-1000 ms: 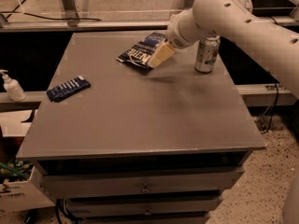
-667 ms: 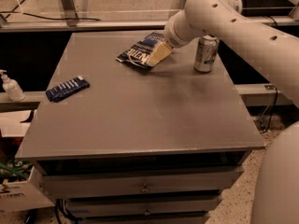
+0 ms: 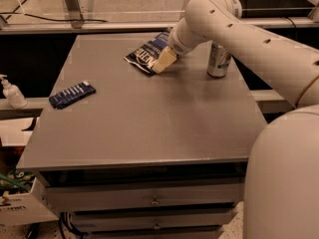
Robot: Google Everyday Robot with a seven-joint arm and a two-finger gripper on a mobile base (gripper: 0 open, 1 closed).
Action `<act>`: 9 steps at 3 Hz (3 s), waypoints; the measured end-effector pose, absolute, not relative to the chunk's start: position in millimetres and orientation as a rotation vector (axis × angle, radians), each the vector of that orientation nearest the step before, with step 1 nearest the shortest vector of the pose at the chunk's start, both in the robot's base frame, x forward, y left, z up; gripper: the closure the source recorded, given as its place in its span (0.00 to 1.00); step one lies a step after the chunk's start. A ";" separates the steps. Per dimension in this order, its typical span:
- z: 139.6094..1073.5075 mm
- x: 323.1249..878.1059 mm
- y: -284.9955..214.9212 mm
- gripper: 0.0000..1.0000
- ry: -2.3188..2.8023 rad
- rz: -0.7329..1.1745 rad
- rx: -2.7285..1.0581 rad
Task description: Pick blue chip bag
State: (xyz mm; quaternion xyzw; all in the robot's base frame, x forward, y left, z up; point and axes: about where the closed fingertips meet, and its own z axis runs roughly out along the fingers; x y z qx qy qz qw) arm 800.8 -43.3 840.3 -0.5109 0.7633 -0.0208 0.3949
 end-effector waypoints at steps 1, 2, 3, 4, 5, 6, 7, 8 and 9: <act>839.0 803.7 -39.3 0.40 1.934 -0.049 -1.296; 840.2 803.7 -39.3 0.64 1.934 -0.049 -1.296; 849.4 799.2 -38.4 0.86 1.917 -0.038 -1.280; 869.2 784.2 -33.4 1.00 1.871 -0.002 -1.253; 893.6 760.4 -25.5 1.00 1.805 0.057 -1.226; 909.2 732.1 -16.1 1.00 1.752 0.135 -1.212; 922.8 701.3 0.1 1.00 1.692 0.235 -1.214; 937.7 675.4 17.5 1.00 1.627 0.324 -1.211; 937.6 675.4 17.6 1.00 1.627 0.324 -1.211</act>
Offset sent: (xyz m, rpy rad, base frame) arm 0.0044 0.0000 0.0017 0.0077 -0.0032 -0.0205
